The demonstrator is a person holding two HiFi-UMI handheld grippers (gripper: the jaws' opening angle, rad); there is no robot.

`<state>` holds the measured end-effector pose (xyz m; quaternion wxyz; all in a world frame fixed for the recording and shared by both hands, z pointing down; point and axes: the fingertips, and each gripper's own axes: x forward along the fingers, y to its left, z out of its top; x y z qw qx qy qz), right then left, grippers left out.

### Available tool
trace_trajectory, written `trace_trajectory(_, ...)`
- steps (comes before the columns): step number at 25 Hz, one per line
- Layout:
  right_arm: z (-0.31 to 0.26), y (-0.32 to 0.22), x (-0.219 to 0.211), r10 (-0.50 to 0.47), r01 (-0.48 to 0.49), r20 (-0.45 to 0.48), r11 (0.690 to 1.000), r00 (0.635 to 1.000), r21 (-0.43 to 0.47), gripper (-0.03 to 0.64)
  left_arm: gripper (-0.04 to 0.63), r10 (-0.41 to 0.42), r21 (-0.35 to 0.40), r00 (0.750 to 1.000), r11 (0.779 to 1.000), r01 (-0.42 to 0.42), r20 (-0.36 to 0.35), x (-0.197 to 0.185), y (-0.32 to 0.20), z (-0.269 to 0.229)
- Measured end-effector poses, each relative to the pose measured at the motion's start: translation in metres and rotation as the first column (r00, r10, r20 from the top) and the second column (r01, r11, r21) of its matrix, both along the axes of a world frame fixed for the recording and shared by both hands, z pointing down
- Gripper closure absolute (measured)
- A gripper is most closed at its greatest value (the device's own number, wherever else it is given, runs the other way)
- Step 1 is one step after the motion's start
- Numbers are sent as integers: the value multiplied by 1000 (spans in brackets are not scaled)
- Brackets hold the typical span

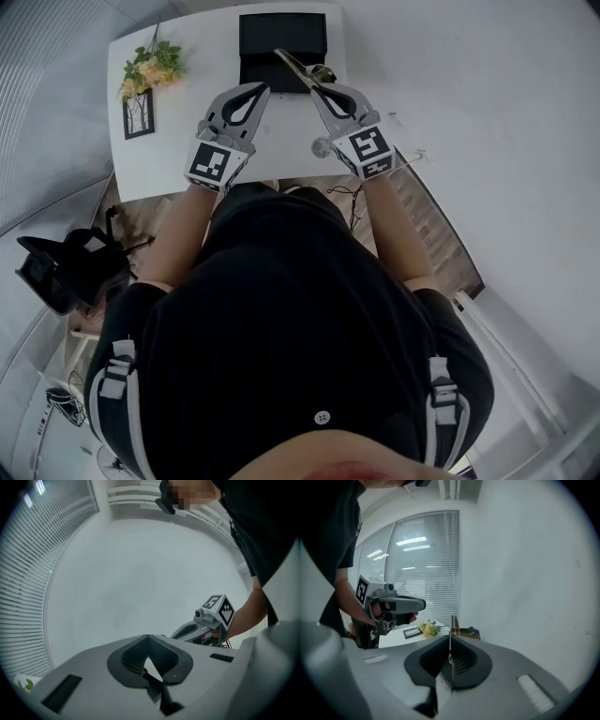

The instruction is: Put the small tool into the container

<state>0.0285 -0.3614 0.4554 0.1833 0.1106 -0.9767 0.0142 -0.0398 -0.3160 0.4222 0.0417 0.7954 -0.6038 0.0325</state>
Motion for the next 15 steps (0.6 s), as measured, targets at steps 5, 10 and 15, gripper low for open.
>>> trace_trajectory(5, 25, -15, -27, -61, 61, -88, 998, 994, 5, 598, 588, -29, -4, 999, 1000, 29, -31, -24, -17, 11)
trace_trajectory(10, 61, -29, -46, -142, 135, -182, 990, 973, -52, 598, 588, -94, -25, 995, 995, 93, -43, -44, -25, 25)
trace_trajectory(15, 101, -35, -61, -275, 246, -259, 959, 926, -141, 598, 588, -204, -51, 978, 978, 201, -48, -59, -31, 38)
